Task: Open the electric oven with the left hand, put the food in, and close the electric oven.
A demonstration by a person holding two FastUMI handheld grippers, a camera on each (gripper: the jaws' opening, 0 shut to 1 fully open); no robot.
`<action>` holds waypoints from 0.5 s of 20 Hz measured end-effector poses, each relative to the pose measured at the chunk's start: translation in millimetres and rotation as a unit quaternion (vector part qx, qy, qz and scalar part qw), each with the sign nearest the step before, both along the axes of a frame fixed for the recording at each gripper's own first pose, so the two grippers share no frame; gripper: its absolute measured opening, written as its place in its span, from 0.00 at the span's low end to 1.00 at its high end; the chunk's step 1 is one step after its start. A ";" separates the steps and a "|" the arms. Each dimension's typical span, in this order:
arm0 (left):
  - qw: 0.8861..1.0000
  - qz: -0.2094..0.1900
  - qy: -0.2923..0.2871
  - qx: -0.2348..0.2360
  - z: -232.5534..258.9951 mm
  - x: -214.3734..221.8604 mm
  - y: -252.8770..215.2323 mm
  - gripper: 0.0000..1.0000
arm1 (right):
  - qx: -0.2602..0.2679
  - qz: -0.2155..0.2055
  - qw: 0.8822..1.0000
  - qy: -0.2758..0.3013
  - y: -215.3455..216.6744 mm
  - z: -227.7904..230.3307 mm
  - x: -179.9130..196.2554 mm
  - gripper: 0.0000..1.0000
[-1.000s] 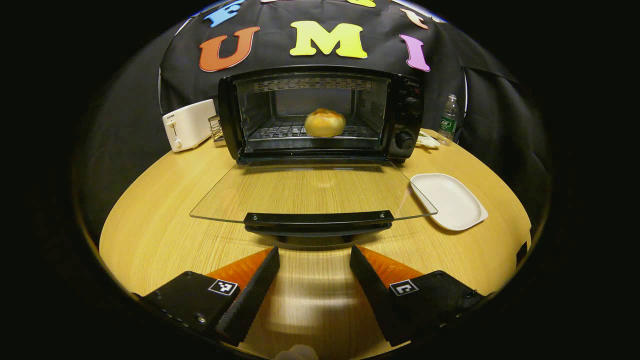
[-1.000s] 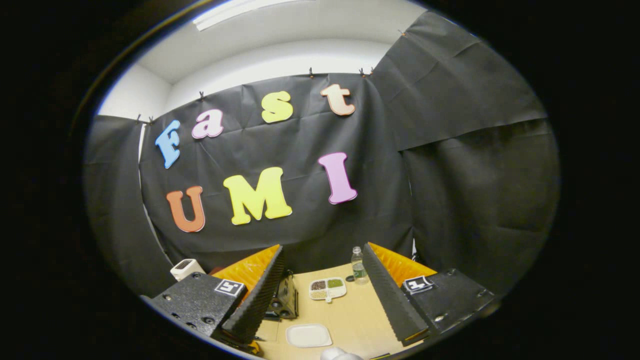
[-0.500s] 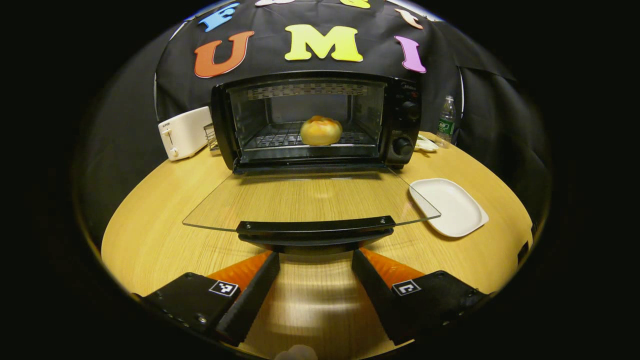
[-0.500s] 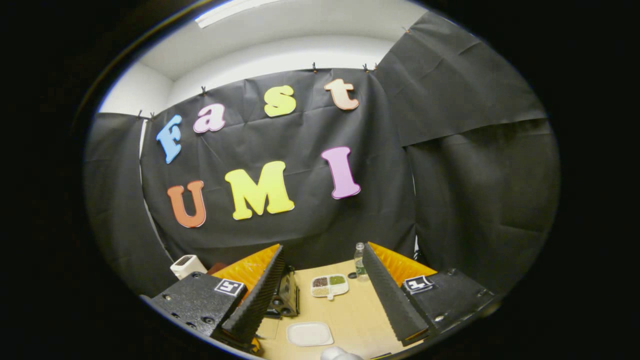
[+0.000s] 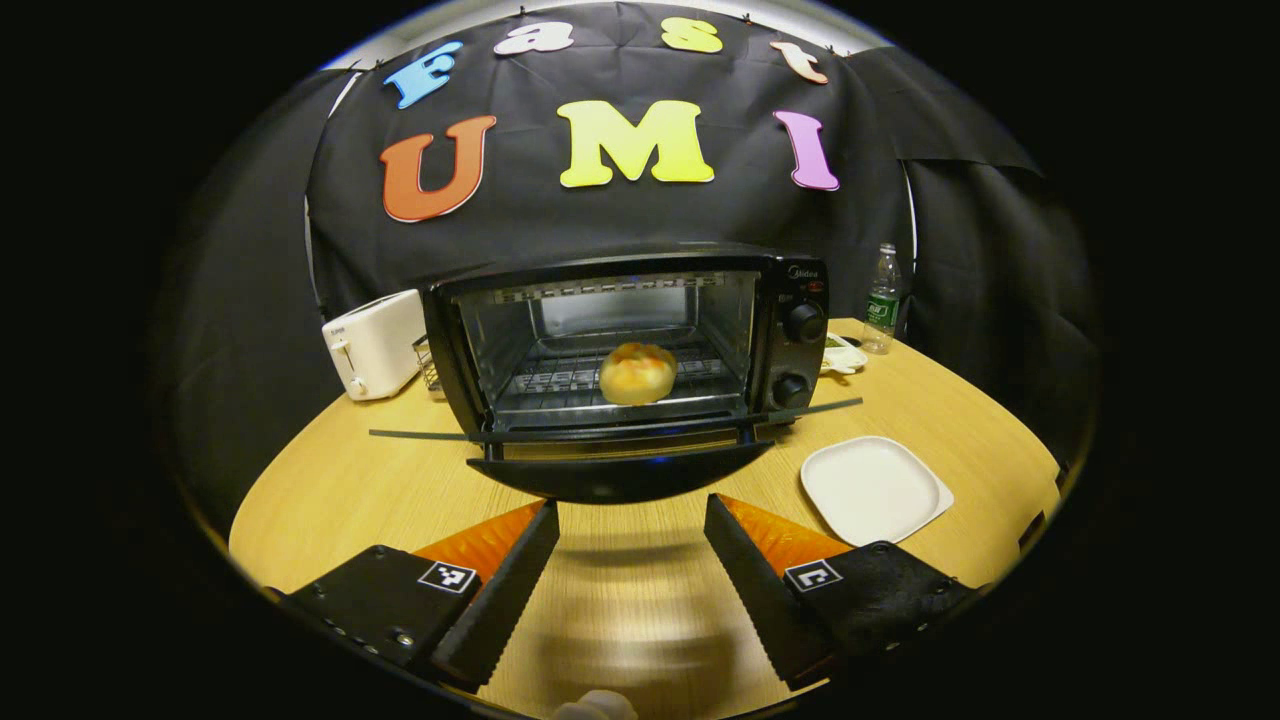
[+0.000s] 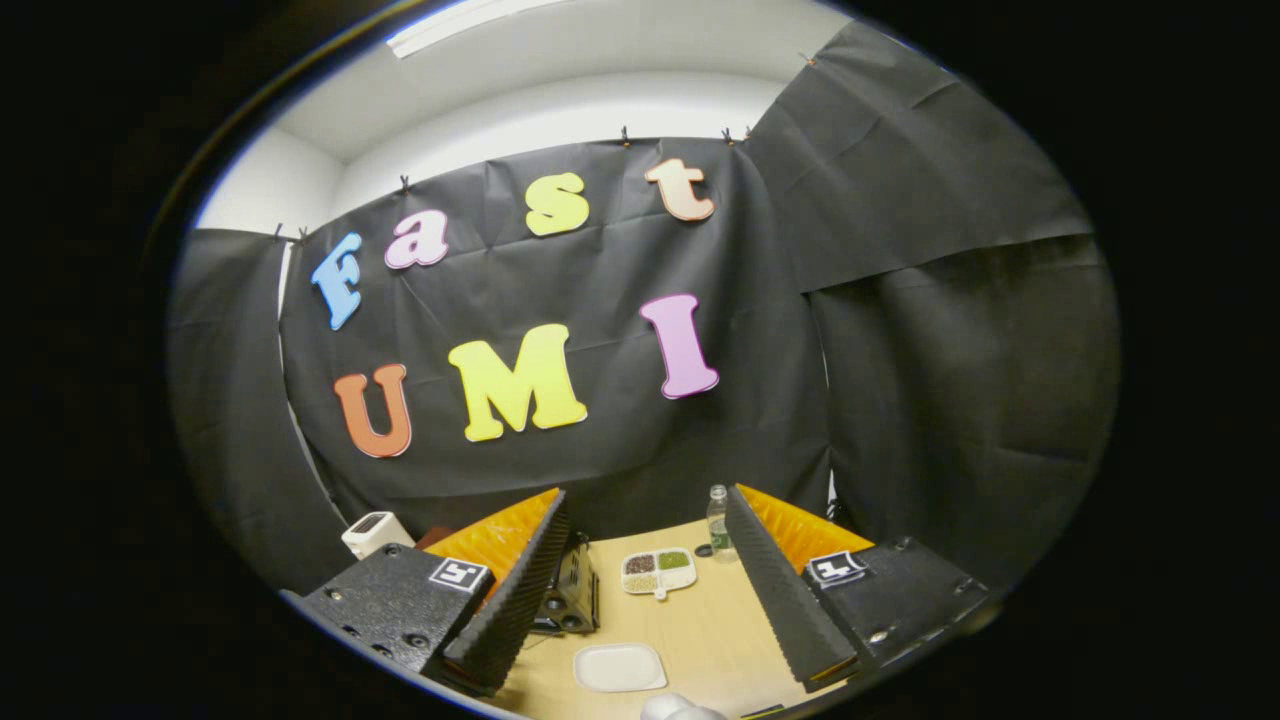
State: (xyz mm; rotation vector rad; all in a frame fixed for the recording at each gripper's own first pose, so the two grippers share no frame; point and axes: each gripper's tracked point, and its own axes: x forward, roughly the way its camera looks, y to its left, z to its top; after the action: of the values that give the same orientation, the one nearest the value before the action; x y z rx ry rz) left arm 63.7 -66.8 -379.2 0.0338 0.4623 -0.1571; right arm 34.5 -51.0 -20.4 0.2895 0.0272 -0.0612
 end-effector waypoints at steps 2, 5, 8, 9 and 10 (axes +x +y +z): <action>1.000 0.000 -0.008 -0.001 7.9 4.7 0.1 0.96 | 0.004 -0.004 1.000 -0.001 -5.1 0.6 -0.5 0.96; 1.000 -0.005 -0.014 0.006 16.4 18.2 1.3 0.95 | 0.010 -0.009 1.000 0.003 -10.2 -3.4 -0.7 0.96; 1.000 -0.003 -0.018 0.000 24.7 28.8 -0.3 0.96 | 0.014 -0.013 1.000 0.005 -13.5 -5.0 0.3 0.96; 1.000 -0.001 -0.026 0.002 29.7 31.8 -0.2 0.96 | 0.014 -0.014 1.000 0.005 -15.1 -4.3 -0.3 0.96; 1.000 -0.002 -0.026 0.000 32.4 35.7 0.0 0.96 | 0.015 -0.015 1.000 0.004 -16.1 -3.8 0.2 0.96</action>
State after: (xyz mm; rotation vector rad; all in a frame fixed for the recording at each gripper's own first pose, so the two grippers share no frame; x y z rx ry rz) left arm 99.4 -66.8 -346.9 0.0394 0.4108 -0.1595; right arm 34.7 -67.2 -24.2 0.3188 0.0327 -0.0911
